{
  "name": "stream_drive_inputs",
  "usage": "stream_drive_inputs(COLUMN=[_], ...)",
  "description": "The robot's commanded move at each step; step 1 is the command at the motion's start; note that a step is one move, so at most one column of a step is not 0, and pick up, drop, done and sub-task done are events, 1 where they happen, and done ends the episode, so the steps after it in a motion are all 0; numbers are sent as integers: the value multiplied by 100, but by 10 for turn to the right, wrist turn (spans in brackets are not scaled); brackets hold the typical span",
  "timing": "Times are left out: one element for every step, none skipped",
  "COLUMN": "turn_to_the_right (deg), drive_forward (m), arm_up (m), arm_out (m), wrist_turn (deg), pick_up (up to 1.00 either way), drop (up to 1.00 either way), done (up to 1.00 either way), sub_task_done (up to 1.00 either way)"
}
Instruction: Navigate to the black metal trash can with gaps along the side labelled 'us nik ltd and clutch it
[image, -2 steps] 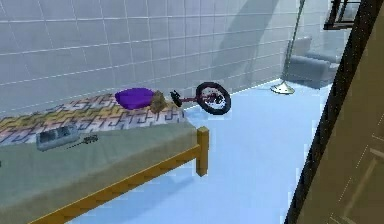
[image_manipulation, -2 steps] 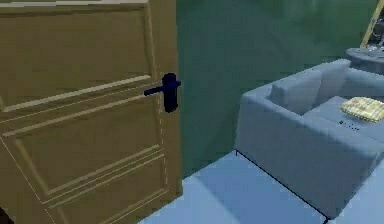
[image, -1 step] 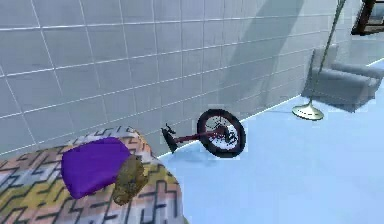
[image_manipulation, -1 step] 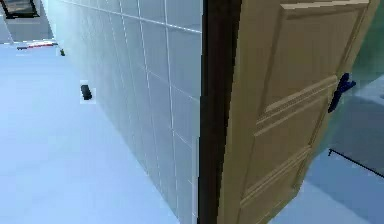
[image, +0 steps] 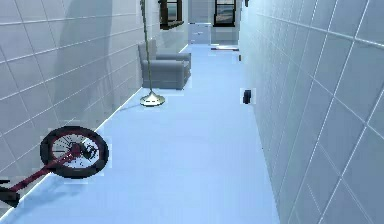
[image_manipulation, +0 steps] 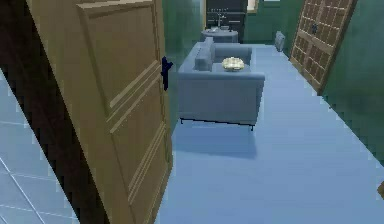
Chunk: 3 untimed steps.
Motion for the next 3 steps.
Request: stream_drive_inputs(turn_to_the_right=[90, 0, 30], drive_forward=[0, 100, 0], arm_up=[0, 0, 0], arm_out=[0, 0, 0], wrist_turn=[0, 0, 0], pick_up=[0, 0, 0], drop=[0, 0, 0], done=[0, 0, 0], sub_task_done=[0, 0, 0])
